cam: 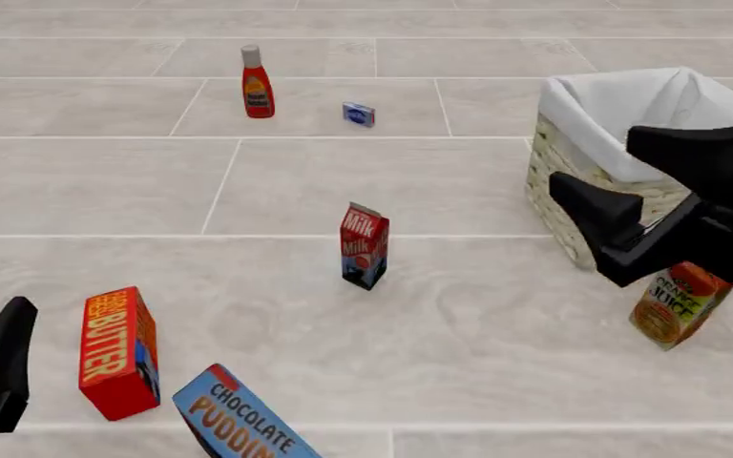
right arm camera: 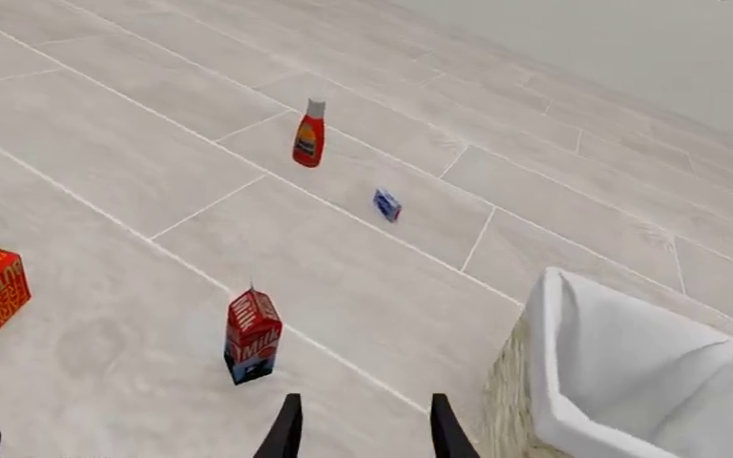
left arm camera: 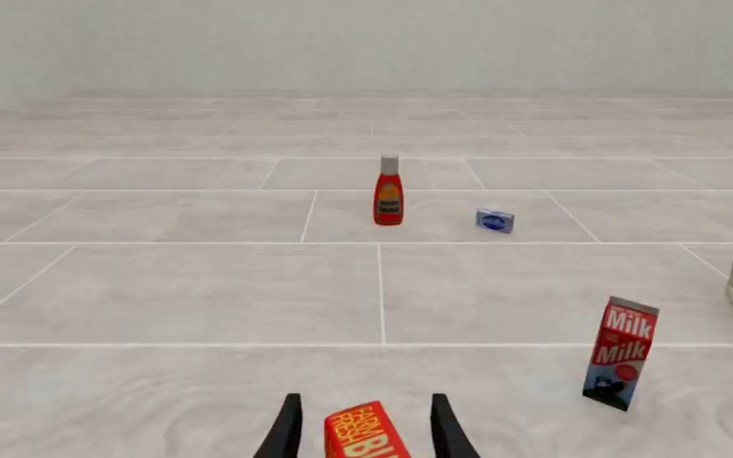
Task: Pick the milk and place it in the basket.
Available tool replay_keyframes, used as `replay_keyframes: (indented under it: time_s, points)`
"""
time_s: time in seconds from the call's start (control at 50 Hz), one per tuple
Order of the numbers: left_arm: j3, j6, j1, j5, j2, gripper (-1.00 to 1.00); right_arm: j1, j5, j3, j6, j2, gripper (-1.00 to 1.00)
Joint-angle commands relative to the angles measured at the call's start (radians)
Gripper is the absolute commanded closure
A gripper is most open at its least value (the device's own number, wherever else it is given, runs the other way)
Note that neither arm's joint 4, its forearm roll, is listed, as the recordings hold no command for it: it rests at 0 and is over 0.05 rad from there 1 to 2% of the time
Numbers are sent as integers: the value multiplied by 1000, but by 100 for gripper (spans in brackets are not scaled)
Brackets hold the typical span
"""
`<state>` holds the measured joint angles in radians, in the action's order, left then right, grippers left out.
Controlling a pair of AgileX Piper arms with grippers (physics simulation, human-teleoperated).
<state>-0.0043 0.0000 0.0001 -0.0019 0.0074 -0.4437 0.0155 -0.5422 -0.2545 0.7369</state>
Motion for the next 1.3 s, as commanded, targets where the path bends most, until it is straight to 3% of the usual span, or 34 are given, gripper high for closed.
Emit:
replay_keyframes:
  time_s: [0.02,0.24,0.3,0.36,0.44,0.58,0.68,0.7,1.06,1.3]
  points:
    - [0,0,0,0,0,-100,-32,34,-163,-63,193,-100]
    - [0,0,0,0,0,-100,-65,55,-306,-57,415,-100]
    - [0,0,0,0,0,-100,-58,78,-359,-18,487,-100]
    - [0,0,0,0,0,-100,-104,106,-411,34,547,-100]
    - [0,0,0,0,0,-100,-101,95,-428,12,578,-100]
    - [0,0,0,0,0,-100,-140,128,-495,50,661,-100]
    - [0,0,0,0,0,-100,-153,138,-527,46,699,-100]
    - [0,0,0,0,0,-100,-155,177,-599,49,780,-100]
    - [0,0,0,0,0,-100,-173,175,-692,37,911,-100]
    - [0,0,0,0,0,-100,-191,173,-719,78,977,-100]
